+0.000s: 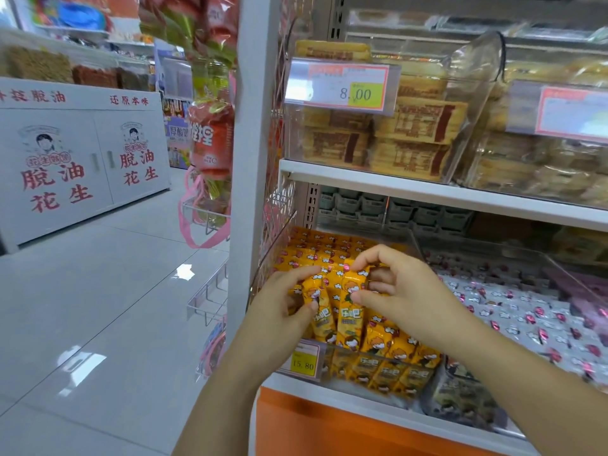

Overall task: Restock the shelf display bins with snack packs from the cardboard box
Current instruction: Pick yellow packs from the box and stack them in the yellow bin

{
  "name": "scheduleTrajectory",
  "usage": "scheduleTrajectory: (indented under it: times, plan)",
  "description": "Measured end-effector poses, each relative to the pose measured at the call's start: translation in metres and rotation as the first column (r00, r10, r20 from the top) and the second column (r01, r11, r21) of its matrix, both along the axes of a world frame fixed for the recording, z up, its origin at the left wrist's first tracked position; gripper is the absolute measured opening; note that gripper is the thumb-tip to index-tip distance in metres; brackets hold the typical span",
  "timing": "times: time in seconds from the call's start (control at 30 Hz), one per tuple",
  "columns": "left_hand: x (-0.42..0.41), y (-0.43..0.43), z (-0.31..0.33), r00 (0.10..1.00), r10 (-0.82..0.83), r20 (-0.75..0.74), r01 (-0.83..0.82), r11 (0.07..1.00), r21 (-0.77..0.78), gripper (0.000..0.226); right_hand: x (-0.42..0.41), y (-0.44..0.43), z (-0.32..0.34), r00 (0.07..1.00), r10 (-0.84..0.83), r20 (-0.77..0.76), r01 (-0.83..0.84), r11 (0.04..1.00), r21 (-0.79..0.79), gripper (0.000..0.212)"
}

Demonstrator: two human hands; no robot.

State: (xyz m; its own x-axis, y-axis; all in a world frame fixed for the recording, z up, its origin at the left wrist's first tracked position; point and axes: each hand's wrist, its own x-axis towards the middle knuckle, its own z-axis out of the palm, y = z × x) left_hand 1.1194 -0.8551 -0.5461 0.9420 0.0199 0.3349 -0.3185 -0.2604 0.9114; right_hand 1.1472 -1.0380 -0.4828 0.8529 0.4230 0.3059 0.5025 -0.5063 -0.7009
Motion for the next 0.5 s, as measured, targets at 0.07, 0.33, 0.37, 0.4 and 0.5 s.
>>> scheduleTrajectory:
  times: [0.07,0.33,0.37,0.4,0.5]
  plan:
    - [-0.0005,0.0010,0.0003,1.000,-0.014,0.003,0.014,1.000,0.004,0.050,-0.0002,-0.0006,-0.0024,1.000,0.020,0.011,-0.020,1.000,0.009,0.032]
    - [0.0012,0.0018,0.0014,1.000,-0.002,-0.009,0.001,0.996,-0.084,0.051,-0.0004,0.0021,-0.0031,0.995,0.050,0.085,-0.046,0.998,-0.041,0.032]
    - [0.0012,0.0012,0.0011,1.000,-0.003,-0.009,0.002,0.998,-0.060,0.051,-0.0009,0.0027,-0.0035,0.992,0.051,0.116,-0.039,0.994,-0.104,0.030]
    - [0.0014,-0.0003,0.0005,1.000,-0.002,-0.009,0.002,1.000,-0.007,0.051,-0.0020,0.0032,-0.0038,0.987,0.052,0.150,-0.024,0.982,-0.188,0.028]
    - [0.0012,-0.0057,-0.0018,0.999,-0.015,-0.042,0.021,0.989,0.146,0.046,-0.0039,0.0028,-0.0064,0.978,0.060,0.201,0.034,0.901,-0.433,0.025]
